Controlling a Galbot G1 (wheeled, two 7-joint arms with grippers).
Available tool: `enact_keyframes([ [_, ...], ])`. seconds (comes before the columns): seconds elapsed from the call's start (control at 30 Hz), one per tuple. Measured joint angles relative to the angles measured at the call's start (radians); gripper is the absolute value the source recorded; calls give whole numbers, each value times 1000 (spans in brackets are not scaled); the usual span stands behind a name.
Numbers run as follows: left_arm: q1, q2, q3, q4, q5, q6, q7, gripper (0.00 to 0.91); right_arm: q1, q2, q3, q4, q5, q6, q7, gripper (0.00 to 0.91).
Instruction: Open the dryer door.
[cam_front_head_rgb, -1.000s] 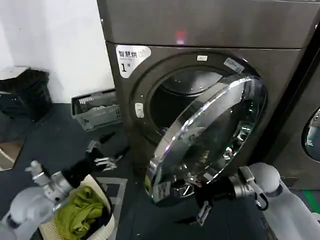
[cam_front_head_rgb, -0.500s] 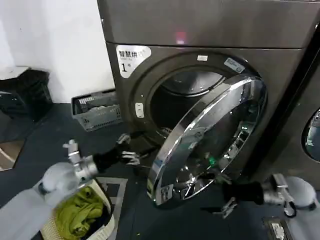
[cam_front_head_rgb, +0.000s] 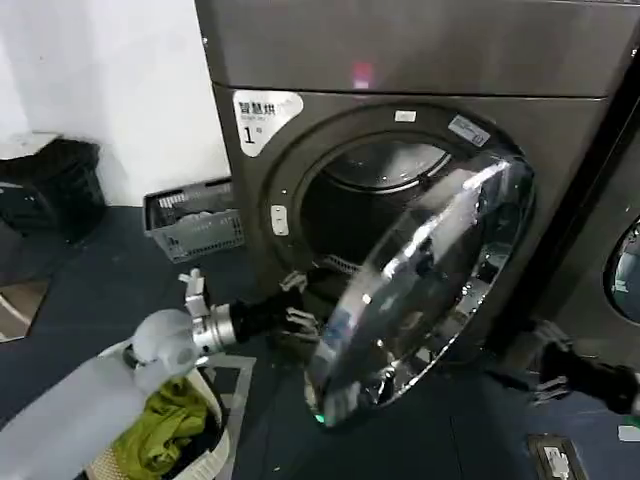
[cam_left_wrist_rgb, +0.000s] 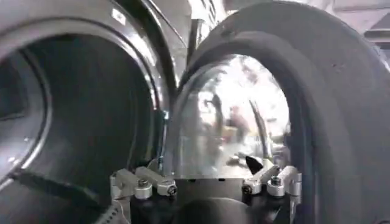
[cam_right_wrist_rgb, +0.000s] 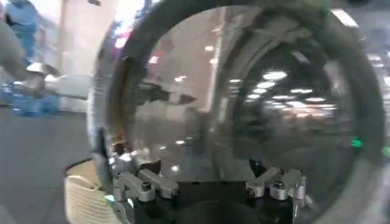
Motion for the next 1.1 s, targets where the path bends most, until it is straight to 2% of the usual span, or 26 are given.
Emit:
enact_keyframes([
  [0.23, -29, -22, 54, 3, 2, 7, 5, 907, -35, -1, 217, -44, -22, -10, 44, 907],
  [0.4, -55, -42, 98, 8, 7, 5, 5, 907, -63, -7, 348, -85, -17, -12, 163, 907],
  [0.43, -63, -47, 111, 8, 7, 4, 4, 907, -68, -3, 372, -86, -15, -17, 199, 907],
  [0.57, -106, -59, 165, 13, -10, -1, -2, 907, -97, 18, 445, -71, -22, -93, 381, 907],
  [0.67, -147, -73, 214, 26, -9, -5, -1, 907, -113, 21, 493, -61, 28, -132, 510, 907],
  [0.9, -224, -159, 286, 54, -28, -6, -10, 907, -128, 7, 587, -74, 39, -119, 825, 907],
  [1.0, -260, -198, 321, 78, -35, -20, -14, 907, -140, -5, 618, -86, 18, -104, 950, 907],
  [1.1, -283, -233, 352, 99, -39, -26, -14, 907, -152, -22, 648, -93, -31, -122, 1062, 907],
])
